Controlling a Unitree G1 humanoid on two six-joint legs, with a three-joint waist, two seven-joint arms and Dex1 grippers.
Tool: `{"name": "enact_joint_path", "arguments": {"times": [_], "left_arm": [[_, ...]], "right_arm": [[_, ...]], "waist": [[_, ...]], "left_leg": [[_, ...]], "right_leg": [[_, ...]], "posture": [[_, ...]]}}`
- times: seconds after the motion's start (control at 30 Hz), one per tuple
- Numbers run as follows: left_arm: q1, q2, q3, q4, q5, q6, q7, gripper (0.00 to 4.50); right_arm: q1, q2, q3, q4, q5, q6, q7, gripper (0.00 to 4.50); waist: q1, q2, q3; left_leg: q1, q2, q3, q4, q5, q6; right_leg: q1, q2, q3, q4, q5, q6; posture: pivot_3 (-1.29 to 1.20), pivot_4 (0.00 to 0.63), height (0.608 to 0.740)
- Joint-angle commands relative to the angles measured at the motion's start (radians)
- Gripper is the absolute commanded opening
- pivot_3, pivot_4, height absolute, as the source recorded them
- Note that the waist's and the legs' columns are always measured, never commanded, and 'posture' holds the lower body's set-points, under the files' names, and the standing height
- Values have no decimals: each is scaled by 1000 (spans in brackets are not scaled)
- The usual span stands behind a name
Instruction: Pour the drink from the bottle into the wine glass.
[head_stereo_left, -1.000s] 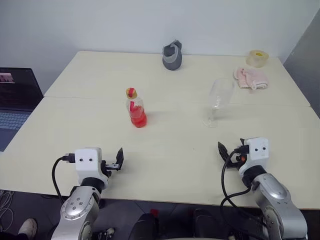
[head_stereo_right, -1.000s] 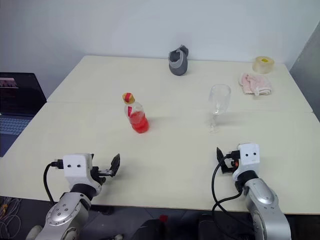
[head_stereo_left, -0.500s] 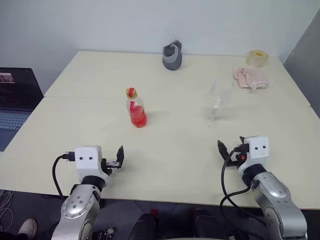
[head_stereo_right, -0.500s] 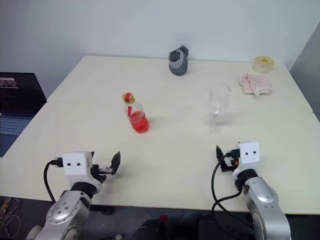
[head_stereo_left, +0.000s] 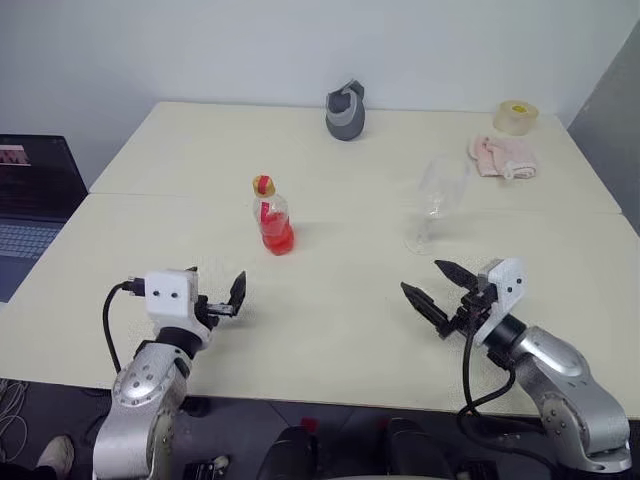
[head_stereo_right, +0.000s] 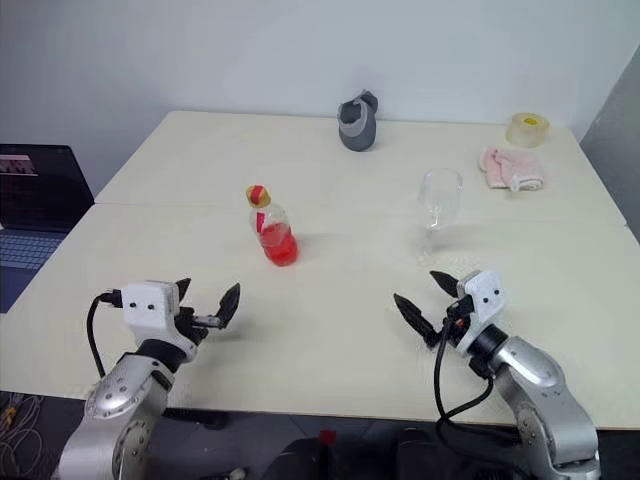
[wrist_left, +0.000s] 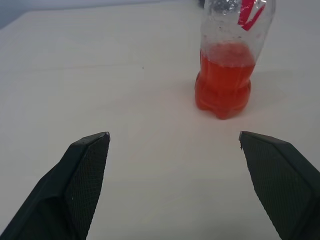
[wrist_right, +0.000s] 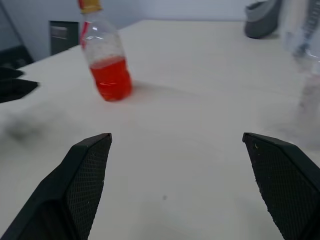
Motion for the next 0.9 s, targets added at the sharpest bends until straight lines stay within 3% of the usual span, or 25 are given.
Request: {"name": "enact_joint_path", "arguments": {"times": [0.03, 0.37, 0.9], "left_arm": [[-40, 37, -3, 68, 7, -78, -55, 4453], [-181, 62, -41, 225, 51, -183, -79, 4453], [-367, 56, -98, 423, 50, -234, -137, 4453]], "right_arm": [[-28, -35, 43, 13, 1, -92, 101, 4500], [-109, -44, 77, 29, 30, -88, 101, 4500], [-111, -37, 105, 39, -8, -124, 64, 4500]], "waist": [[-1, 0, 0], [2, -2, 1], [1, -2, 1]], "left_leg": [[0, 0, 0, 0, 0, 0], [1, 0, 0, 0, 1, -1], [2, 0, 0, 0, 1, -2]], "right_leg": [[0, 0, 0, 0, 0, 0], [1, 0, 1, 0, 0, 0], [1, 0, 1, 0, 0, 0]], "posture": [[0, 150, 740], [0, 150, 740], [0, 150, 740]]}}
